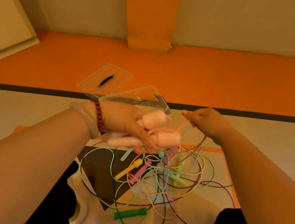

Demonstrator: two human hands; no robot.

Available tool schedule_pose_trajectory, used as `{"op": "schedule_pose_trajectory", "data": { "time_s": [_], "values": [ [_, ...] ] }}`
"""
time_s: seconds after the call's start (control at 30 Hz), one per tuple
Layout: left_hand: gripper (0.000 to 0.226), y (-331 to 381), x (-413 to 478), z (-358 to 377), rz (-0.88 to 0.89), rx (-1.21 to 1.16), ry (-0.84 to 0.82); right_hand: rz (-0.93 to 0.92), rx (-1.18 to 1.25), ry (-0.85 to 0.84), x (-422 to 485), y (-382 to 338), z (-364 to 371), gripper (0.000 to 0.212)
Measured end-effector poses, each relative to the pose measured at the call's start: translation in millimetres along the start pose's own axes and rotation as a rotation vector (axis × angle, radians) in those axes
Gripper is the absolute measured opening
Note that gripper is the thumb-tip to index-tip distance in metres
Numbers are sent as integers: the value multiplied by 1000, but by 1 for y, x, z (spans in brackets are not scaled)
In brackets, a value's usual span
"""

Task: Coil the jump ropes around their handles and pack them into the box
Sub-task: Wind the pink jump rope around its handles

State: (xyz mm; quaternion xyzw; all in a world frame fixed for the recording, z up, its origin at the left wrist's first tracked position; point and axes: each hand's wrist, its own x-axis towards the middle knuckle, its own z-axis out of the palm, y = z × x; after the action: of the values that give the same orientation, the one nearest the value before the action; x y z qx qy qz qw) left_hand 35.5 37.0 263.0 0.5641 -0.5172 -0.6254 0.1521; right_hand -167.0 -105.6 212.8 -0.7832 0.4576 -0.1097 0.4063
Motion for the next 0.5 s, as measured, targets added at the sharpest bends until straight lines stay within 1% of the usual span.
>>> {"op": "schedule_pose_trajectory", "data": {
  "time_s": [0.03, 0.1, 0.17, 0.23, 0.33, 0.4, 0.5],
  "values": [
    [26, 3, 5, 8, -36, 68, -13, 13, -2, 12, 1, -3, -2, 53],
    [21, 5, 17, 23, -63, 217, -16, 50, 7, -3, 2, -10, -3, 53],
    [20, 2, 29, 36, -97, 398, 14, 72, -2, -19, 2, -18, -1, 53],
    [20, -5, 42, 44, -148, 464, 48, 63, -45, -38, 1, -28, 3, 52],
    [21, -15, 56, 49, -208, 461, 136, -21, -97, -97, -6, -48, 9, 49],
    [21, -20, 57, 46, -230, 428, 240, -92, -95, -134, -10, -58, 12, 46],
    [21, -23, 53, 33, -215, 222, 404, -160, -73, -133, -12, -64, 16, 36]
  ]
}}
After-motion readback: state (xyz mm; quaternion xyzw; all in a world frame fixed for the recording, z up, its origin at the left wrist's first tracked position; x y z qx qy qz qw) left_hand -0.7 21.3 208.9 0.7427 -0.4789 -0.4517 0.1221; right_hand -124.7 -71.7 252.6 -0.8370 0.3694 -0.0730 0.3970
